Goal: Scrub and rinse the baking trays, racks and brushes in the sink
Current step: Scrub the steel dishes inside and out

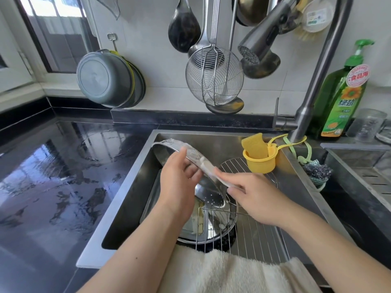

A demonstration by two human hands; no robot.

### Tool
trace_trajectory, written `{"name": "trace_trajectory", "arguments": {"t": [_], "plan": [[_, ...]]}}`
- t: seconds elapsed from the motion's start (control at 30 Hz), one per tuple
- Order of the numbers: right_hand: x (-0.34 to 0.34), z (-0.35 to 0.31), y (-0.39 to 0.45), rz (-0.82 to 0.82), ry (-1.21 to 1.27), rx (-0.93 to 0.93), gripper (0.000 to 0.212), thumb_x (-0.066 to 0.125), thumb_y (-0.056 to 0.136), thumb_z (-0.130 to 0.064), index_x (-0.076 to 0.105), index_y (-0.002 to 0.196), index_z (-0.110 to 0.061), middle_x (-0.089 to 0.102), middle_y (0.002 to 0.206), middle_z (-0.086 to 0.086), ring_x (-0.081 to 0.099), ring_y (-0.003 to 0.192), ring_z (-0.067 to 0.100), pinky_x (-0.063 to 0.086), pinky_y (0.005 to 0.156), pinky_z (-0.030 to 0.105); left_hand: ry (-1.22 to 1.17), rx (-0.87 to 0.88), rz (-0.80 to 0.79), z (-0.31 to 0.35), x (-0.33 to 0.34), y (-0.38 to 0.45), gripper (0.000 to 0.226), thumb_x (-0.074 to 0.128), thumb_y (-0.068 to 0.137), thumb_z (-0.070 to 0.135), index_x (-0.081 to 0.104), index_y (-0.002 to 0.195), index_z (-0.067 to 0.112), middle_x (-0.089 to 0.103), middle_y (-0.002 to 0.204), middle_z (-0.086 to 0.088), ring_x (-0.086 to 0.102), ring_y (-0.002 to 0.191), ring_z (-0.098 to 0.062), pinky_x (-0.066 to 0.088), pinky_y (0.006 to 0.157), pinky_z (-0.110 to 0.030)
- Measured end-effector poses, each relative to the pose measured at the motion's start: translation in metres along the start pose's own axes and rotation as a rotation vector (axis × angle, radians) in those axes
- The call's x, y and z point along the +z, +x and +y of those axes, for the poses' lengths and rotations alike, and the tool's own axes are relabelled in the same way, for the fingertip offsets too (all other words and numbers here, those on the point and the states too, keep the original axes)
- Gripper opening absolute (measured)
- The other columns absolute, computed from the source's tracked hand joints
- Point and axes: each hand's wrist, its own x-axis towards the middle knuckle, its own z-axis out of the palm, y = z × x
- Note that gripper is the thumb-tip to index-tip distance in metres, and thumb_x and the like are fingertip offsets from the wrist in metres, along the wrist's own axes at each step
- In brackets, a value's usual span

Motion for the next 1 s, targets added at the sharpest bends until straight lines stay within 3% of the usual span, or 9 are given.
{"name": "trace_trajectory", "arguments": {"t": [0.07,0.2,0.4,0.5,0.6,0.67,0.77,0.87,1.0], "plan": [[0.005,-0.007,0.001,-0.001,0.014,-0.031,0.063,0.052,0.103,-0.017,0.038,0.14,-0.066,0.062,0.086,-0.009,0.047,0.061,0.005,0.041,0.058,0.023,-0.057,-0.04,0.001,0.0,0.003,-0.001,0.032,0.051,0.108,0.032,0.069,0.108,0.006,0.074,0.093,-0.007,0.072,0.088,-0.02,0.056,0.097,-0.041],[0.016,-0.016,0.012,0.017,0.013,-0.047,0.061,0.052,0.104,-0.017,0.038,0.144,-0.061,0.064,0.113,-0.008,0.06,0.094,0.015,0.052,0.087,0.036,0.122,-0.209,-0.032,-0.004,0.009,-0.007,0.047,0.046,0.106,0.052,0.07,0.107,0.011,0.076,0.081,0.0,0.07,0.085,-0.019,0.054,0.086,-0.039],[0.0,0.0,-0.001,-0.099,-0.058,0.041,0.056,0.05,0.104,-0.019,0.044,0.138,-0.063,0.052,0.067,-0.013,0.037,0.049,0.008,0.033,0.049,0.025,-0.07,-0.056,0.113,0.004,0.0,-0.002,0.051,0.044,0.108,0.048,0.066,0.121,0.003,0.072,0.11,-0.014,0.071,0.103,-0.03,0.056,0.101,-0.049],[0.003,-0.01,-0.001,-0.092,-0.077,0.007,0.058,0.049,0.105,-0.021,0.037,0.142,-0.064,0.056,0.081,-0.016,0.049,0.06,0.008,0.046,0.06,0.033,0.022,-0.09,0.067,0.001,0.0,-0.003,0.058,0.04,0.108,0.053,0.068,0.124,0.004,0.075,0.115,-0.015,0.073,0.106,-0.031,0.057,0.1,-0.048],[0.011,-0.016,0.011,0.059,-0.097,-0.058,0.059,0.051,0.104,-0.02,0.036,0.148,-0.057,0.052,0.086,-0.01,0.052,0.079,0.014,0.048,0.073,0.036,0.122,-0.105,-0.011,-0.002,0.006,-0.006,0.057,0.04,0.108,0.054,0.072,0.111,0.007,0.075,0.101,-0.01,0.073,0.09,-0.023,0.059,0.087,-0.041],[0.009,-0.014,0.015,0.075,-0.089,-0.058,0.06,0.052,0.103,-0.018,0.039,0.146,-0.058,0.053,0.083,-0.007,0.052,0.075,0.013,0.048,0.068,0.036,0.132,-0.089,-0.009,-0.001,0.005,-0.006,0.055,0.042,0.108,0.052,0.072,0.108,0.006,0.074,0.098,-0.01,0.073,0.087,-0.023,0.059,0.084,-0.041],[0.0,-0.001,0.003,-0.108,-0.103,0.031,0.058,0.051,0.103,-0.016,0.046,0.138,-0.062,0.051,0.069,-0.011,0.04,0.052,0.01,0.034,0.05,0.027,0.055,-0.08,0.065,0.001,0.0,-0.001,0.056,0.045,0.107,0.051,0.069,0.122,0.003,0.076,0.102,-0.011,0.073,0.094,-0.026,0.058,0.093,-0.046],[-0.001,-0.001,-0.003,-0.129,-0.059,0.086,0.057,0.05,0.104,-0.017,0.046,0.138,-0.062,0.049,0.066,-0.012,0.036,0.051,0.01,0.031,0.049,0.027,0.058,-0.091,0.076,0.0,0.0,0.001,0.05,0.048,0.106,0.049,0.069,0.121,0.006,0.078,0.098,-0.009,0.075,0.092,-0.024,0.059,0.091,-0.044],[0.011,-0.011,0.017,0.062,-0.097,-0.04,0.059,0.049,0.105,-0.02,0.032,0.151,-0.053,0.05,0.086,-0.008,0.049,0.081,0.014,0.044,0.071,0.032,0.152,-0.085,0.01,-0.005,0.004,-0.002,0.041,0.051,0.108,0.039,0.073,0.108,0.005,0.076,0.093,-0.01,0.074,0.089,-0.026,0.058,0.092,-0.047]]}}
